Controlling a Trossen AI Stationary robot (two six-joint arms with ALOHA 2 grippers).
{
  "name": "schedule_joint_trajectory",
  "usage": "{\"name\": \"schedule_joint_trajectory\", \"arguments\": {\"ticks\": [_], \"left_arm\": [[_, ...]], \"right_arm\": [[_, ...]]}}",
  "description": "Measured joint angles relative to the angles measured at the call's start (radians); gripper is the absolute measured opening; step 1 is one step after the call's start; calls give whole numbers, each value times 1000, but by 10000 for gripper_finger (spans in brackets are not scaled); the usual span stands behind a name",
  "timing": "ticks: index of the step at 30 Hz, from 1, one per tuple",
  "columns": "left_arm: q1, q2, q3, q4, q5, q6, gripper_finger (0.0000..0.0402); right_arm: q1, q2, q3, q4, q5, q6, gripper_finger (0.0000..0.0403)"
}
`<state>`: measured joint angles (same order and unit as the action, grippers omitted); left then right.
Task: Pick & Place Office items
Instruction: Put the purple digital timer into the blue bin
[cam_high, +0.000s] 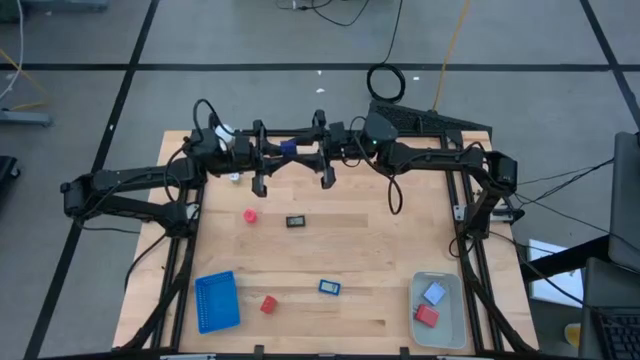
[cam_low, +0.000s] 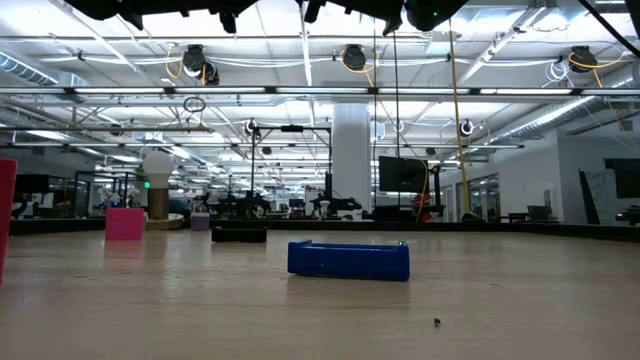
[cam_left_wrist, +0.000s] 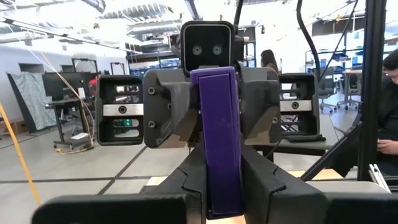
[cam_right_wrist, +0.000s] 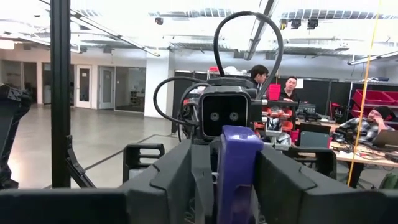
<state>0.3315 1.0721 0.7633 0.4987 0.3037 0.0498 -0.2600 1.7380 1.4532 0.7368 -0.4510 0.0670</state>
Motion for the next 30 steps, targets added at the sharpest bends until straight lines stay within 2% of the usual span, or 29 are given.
{"name": "schedule_joint_trajectory", "arguments": {"ticks": [9, 16, 21, 23, 30], "left_arm": [[0, -1, 4, -65, 8, -1, 54], [1, -2, 4, -127, 11, -7, 54], [-1, 5, -9, -205, 8, -6, 54], [-2, -2, 2, -189, 9, -6, 54], [-57, -28, 0, -360, 17, -9, 54]], "right_arm": [[0, -23, -2, -1, -1, -6, 197], [-3, -34, -3, 17, 4, -71, 203], [-15, -129, 10, 77, 4, -97, 204], [-17, -151, 8, 58, 4, -97, 204], [-20, -256, 5, -174, 2, -116, 205]]}}
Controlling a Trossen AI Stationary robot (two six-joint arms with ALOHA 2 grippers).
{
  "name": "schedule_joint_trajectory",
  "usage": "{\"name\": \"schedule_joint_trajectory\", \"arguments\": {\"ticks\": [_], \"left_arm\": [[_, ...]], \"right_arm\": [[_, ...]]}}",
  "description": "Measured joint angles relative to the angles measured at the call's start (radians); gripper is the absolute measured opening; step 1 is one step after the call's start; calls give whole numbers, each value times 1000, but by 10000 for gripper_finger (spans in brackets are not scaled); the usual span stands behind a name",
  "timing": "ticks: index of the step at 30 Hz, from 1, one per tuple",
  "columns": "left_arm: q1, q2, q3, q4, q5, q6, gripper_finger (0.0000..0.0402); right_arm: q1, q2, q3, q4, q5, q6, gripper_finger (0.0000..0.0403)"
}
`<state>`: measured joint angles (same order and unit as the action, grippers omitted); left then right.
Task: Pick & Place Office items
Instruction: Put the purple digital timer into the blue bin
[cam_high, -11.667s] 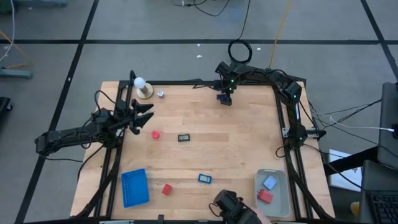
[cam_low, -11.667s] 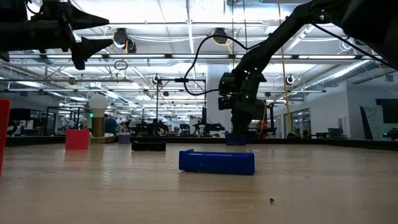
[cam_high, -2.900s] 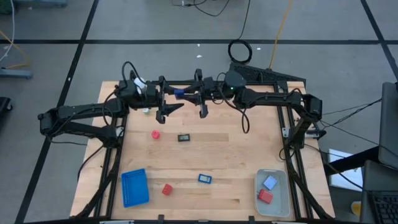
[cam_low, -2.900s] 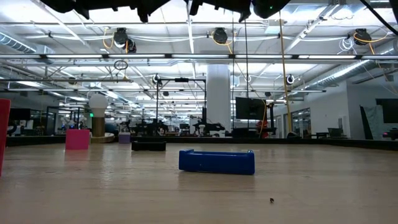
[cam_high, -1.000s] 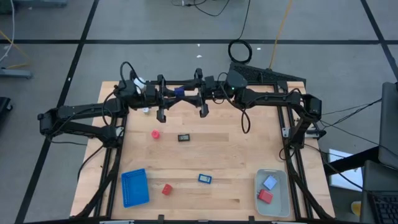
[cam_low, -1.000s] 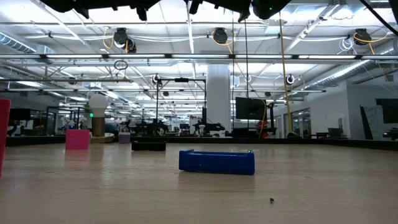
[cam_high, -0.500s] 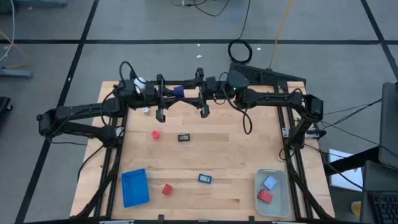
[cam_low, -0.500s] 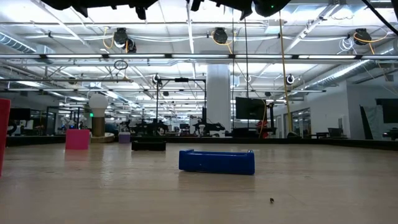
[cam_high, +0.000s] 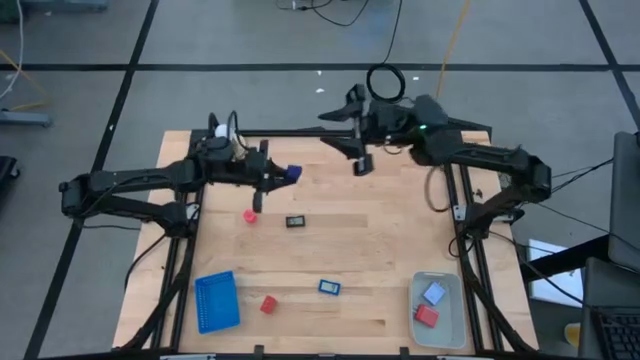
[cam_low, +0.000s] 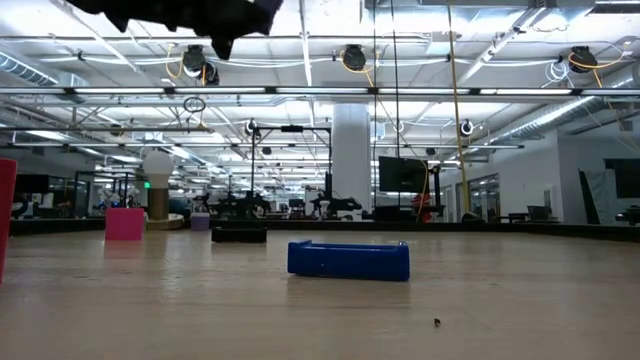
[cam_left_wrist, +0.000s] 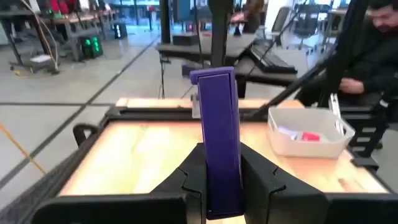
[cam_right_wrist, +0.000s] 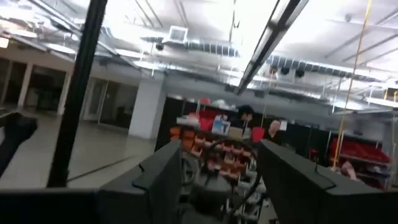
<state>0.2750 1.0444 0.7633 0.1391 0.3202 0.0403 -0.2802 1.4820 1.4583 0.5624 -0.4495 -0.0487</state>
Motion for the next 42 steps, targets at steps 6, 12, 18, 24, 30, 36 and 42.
{"name": "schedule_joint_trajectory", "arguments": {"ticks": [6, 12, 18, 24, 30, 36, 42], "left_arm": [[-61, -92, -1, -218, 5, -101, 54], [-111, -236, 0, -418, -33, -300, 54], [-198, -314, -1, -588, -43, -489, 54], [-369, -280, -1, -671, -33, -621, 54], [-566, -241, -1, -755, -44, -790, 54], [-754, -232, -1, -841, -137, -998, 54], [-940, -225, -1, -866, -239, -1174, 54]], "right_arm": [[5, -46, -7, -260, 0, -21, 203], [31, -80, -2, -436, -1, -46, 201], [80, -94, -85, -430, 3, -43, 199], [113, -144, -259, -273, 6, 58, 199], [143, -228, -504, 22, 6, 195, 195], [194, -254, -741, 325, 166, 295, 189], [278, -253, -896, 473, 384, 310, 184]]}}
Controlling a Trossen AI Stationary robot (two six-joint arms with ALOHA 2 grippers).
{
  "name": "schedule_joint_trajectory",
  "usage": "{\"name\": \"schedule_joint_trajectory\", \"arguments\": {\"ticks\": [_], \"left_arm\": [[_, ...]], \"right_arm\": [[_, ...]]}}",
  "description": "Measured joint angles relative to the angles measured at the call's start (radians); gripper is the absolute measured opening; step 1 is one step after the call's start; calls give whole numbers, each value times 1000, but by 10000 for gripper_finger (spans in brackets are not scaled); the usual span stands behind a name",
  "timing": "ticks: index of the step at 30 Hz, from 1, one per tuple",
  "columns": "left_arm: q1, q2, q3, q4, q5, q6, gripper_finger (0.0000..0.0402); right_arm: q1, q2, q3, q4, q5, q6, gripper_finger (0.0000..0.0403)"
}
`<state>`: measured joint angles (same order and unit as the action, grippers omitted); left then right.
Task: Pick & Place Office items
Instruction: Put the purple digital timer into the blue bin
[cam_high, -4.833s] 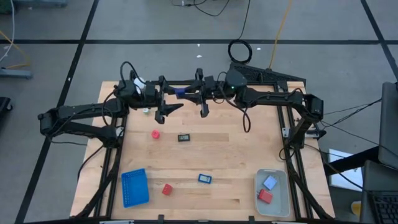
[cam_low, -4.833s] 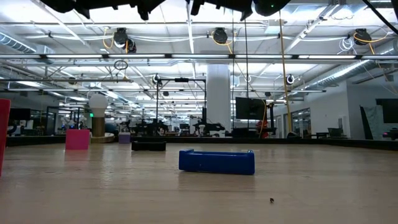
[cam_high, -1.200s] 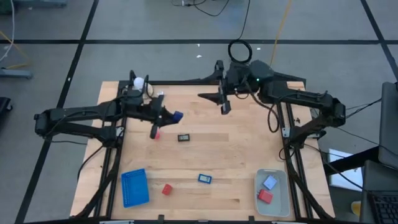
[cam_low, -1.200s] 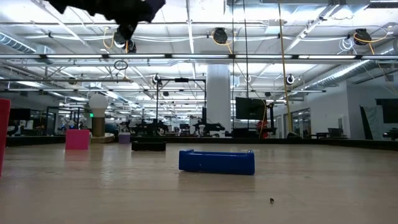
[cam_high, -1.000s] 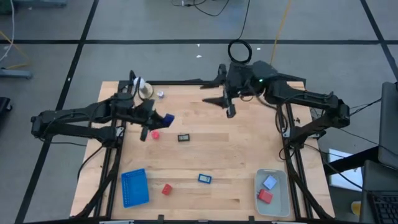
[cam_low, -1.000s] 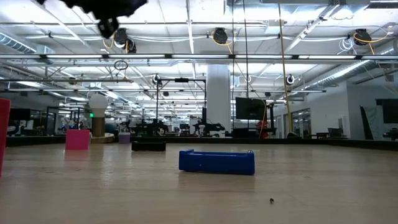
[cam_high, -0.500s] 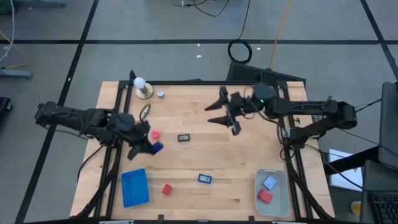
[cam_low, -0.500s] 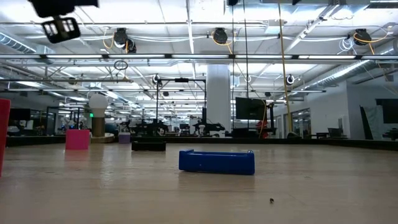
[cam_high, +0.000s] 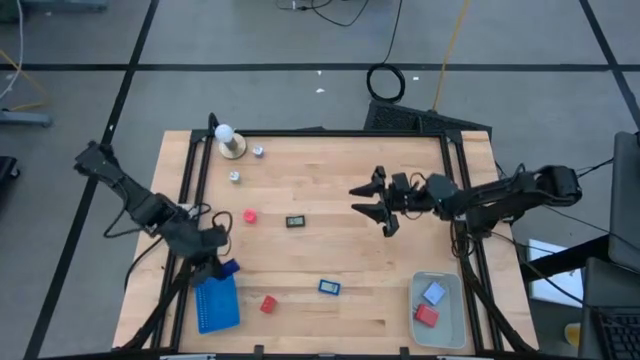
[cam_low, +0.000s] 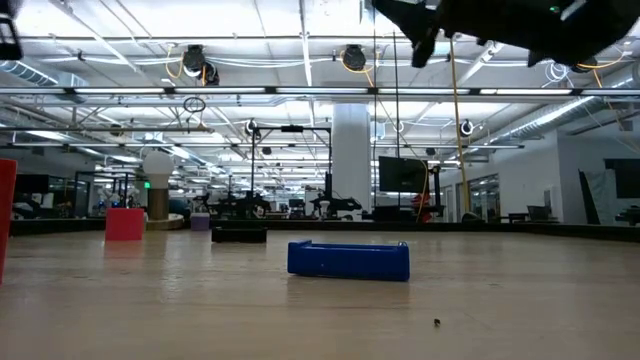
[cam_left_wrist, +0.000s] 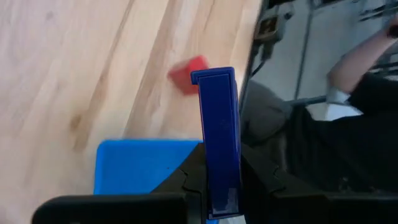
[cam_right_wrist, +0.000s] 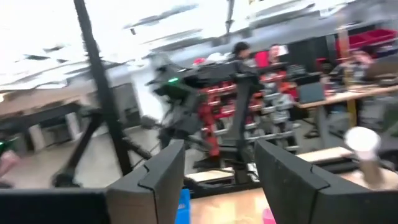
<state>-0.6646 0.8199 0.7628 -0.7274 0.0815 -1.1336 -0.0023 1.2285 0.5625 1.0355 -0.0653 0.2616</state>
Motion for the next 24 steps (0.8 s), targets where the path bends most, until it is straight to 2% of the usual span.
{"name": "schedule_joint_trajectory", "arguments": {"ticks": [7, 13, 17, 24], "left_arm": [[-174, 52, 0, -80, -67, -167, 54], [-257, 135, 0, -95, -111, -224, 54], [-281, 191, 0, -132, -108, -236, 54], [-290, 252, 0, -141, -101, -234, 54]], "right_arm": [[132, 0, -63, 72, 172, -27, 177], [224, 0, -63, 76, 296, -94, 175], [254, 0, -63, 81, 330, -112, 173], [266, 0, -63, 82, 330, -117, 171]]}}
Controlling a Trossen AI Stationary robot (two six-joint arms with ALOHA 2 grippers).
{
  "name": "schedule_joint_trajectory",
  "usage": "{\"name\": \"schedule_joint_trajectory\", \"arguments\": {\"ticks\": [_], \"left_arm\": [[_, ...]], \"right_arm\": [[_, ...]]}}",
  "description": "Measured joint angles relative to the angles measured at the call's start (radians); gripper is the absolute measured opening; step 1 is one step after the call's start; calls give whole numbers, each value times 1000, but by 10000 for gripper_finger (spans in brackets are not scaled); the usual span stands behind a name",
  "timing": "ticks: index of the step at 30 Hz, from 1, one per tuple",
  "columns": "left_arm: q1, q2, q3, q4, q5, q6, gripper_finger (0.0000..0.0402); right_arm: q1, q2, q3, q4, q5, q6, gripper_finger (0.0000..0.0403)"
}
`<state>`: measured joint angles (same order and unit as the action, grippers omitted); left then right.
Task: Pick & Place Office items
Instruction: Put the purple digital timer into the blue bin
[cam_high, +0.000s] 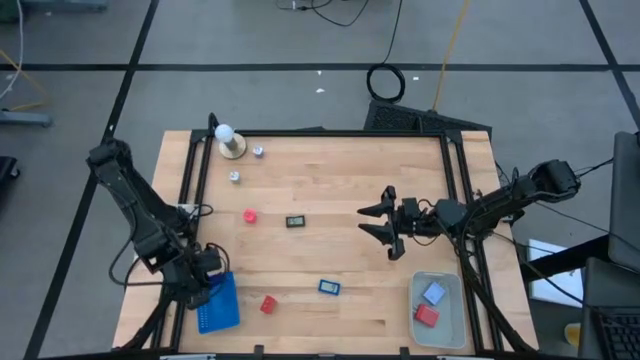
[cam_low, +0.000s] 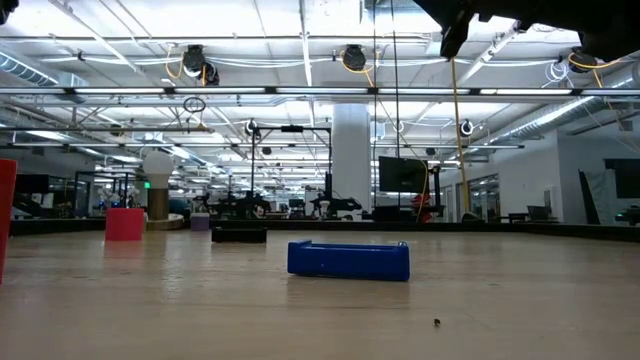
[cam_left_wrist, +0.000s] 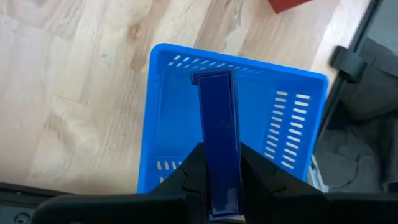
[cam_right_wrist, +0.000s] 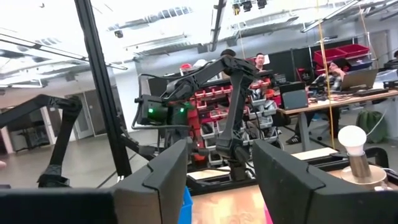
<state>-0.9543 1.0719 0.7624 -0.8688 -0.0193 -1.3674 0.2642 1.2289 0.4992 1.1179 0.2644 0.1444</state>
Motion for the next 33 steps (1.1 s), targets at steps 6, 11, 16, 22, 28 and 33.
{"name": "schedule_joint_trajectory", "arguments": {"ticks": [6, 11, 16, 22, 28, 33], "left_arm": [[0, 31, 0, 2, 1, -2, 54], [0, 72, 0, 6, 29, -3, 54], [0, 114, 0, 7, 61, 0, 54], [-1, 138, 0, 8, 81, 3, 54], [-2, 139, 0, 6, 74, -1, 86], [-2, 139, 0, 6, 64, -2, 134]], "right_arm": [[0, 0, 0, -1, -2, -3, 171], [0, 0, 0, -3, -2, -3, 171], [0, 0, 0, -8, -2, -7, 171], [0, 0, 1, -9, -3, -8, 171], [0, 0, 1, -17, -3, -7, 171], [0, 0, 1, -32, -3, -7, 171]]}}
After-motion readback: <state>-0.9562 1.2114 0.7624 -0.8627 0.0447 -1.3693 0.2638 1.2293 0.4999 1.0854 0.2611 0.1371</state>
